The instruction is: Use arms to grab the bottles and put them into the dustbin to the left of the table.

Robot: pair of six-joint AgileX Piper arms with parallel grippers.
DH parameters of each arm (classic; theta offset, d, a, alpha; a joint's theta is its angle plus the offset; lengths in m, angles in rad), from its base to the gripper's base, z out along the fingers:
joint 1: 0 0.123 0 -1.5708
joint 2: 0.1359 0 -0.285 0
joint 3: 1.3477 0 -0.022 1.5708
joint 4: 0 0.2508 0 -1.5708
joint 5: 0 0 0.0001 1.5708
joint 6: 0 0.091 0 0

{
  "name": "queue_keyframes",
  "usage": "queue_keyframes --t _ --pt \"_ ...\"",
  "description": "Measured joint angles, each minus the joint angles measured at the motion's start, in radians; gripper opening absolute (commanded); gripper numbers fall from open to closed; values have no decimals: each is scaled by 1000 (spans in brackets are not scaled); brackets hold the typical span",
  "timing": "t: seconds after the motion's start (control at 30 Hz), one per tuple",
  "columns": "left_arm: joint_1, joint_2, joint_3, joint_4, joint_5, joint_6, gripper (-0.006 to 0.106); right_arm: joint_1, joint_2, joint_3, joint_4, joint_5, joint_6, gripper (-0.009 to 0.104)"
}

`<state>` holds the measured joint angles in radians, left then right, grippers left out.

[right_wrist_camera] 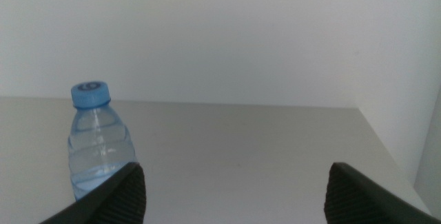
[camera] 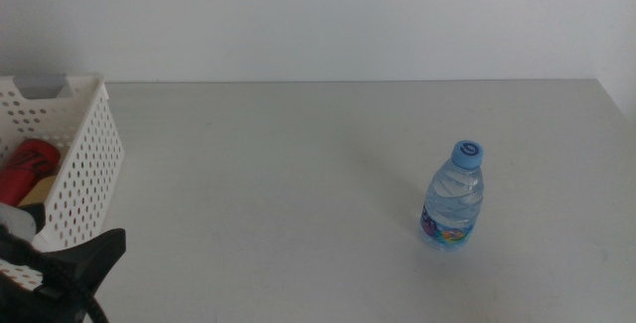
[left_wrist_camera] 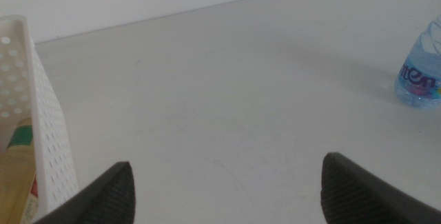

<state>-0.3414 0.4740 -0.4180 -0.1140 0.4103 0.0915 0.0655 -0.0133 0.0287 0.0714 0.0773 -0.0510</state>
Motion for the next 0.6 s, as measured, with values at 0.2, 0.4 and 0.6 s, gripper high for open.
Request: queue_keyframes --t 0.2,0.4,0.6 --pt "0 0 0 0 0 0 89 0 66 0 -1 -176 -9 66" --pt "0 0 0 0 0 0 89 55 448 0 -71 -407 -10 66" --pt "0 0 0 0 0 -1 89 164 815 0 -135 -801 -10 66"
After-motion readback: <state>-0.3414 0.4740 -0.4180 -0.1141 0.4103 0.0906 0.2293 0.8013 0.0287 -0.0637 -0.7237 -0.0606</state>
